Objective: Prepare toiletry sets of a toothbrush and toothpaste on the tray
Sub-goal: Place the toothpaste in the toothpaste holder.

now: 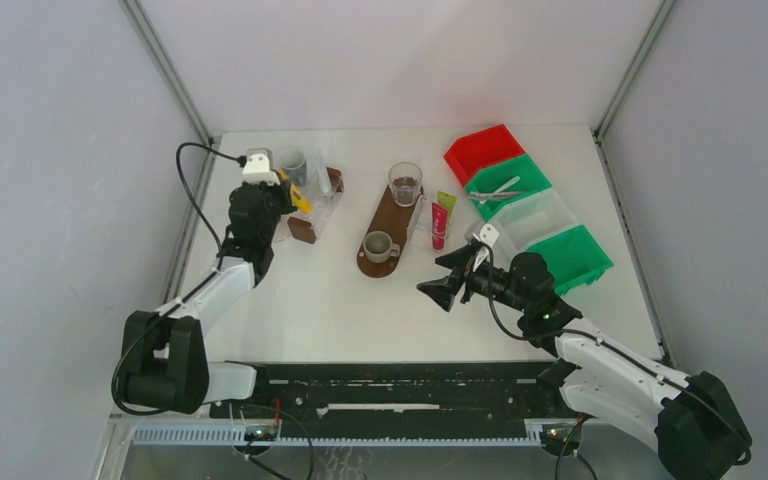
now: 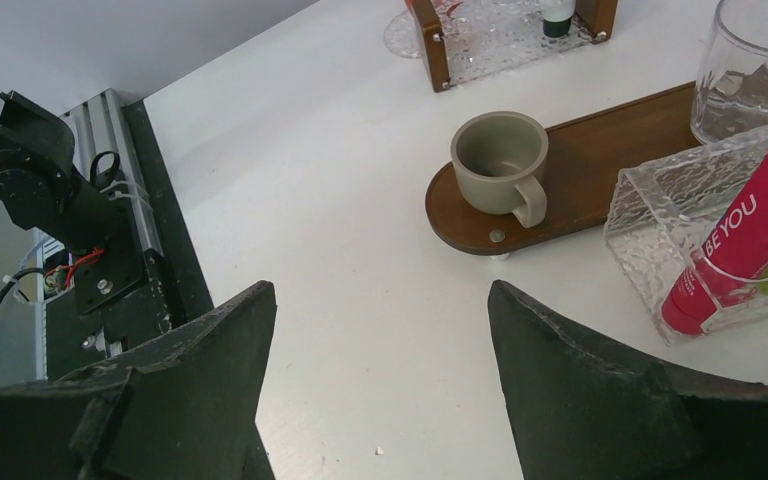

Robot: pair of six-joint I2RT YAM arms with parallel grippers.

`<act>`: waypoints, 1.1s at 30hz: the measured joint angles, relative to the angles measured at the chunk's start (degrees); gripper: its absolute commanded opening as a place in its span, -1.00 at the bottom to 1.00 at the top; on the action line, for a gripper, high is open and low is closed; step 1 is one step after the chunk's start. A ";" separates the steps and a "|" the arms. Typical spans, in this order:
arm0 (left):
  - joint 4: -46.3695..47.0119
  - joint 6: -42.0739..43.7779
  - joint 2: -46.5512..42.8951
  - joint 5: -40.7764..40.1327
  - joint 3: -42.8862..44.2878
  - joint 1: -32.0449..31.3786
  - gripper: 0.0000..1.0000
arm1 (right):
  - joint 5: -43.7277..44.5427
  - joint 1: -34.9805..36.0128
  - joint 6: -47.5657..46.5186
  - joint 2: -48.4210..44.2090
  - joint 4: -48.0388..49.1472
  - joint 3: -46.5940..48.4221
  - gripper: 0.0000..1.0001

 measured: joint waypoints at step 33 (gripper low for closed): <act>-2.86 0.46 8.22 2.71 5.29 2.05 -1.00 | -0.46 -0.37 0.24 0.50 1.16 -0.20 0.69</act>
